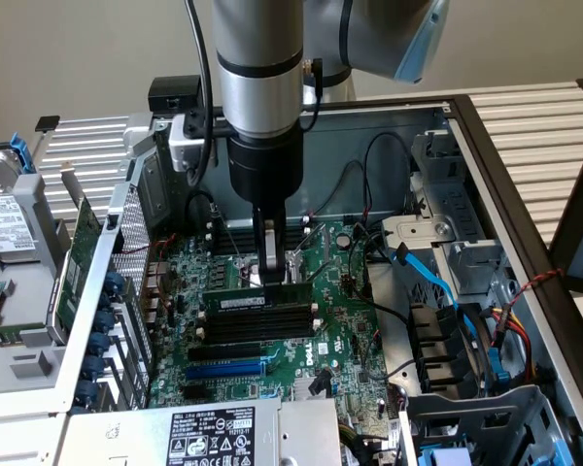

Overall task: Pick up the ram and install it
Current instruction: 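Insert the ram into the slot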

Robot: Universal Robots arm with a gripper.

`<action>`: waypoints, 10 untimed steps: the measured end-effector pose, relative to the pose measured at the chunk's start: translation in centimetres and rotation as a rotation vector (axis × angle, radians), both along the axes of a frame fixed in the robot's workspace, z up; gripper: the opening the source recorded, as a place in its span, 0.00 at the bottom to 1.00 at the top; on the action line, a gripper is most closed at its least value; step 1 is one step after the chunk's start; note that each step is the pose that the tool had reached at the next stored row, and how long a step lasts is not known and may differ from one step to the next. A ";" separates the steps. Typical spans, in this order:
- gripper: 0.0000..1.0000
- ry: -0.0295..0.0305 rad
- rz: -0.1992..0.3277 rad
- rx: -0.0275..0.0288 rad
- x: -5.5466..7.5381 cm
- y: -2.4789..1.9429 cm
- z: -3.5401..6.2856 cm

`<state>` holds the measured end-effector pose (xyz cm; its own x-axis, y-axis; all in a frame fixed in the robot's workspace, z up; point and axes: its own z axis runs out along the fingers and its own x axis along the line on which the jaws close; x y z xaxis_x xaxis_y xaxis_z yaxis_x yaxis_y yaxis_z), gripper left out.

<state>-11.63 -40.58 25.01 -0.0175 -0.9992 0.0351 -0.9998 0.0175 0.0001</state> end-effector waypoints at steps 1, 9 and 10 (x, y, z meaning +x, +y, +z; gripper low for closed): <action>0.13 0.0003 0.000 0.0001 0.0 0.00 -0.08; 0.13 0.0158 0.000 0.0000 0.0 -0.05 -0.35; 0.13 0.0168 0.000 -0.0002 0.0 -0.06 -0.37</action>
<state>-11.64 -40.64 24.64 -0.0172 -0.9992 0.0356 -0.9997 0.0178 0.0169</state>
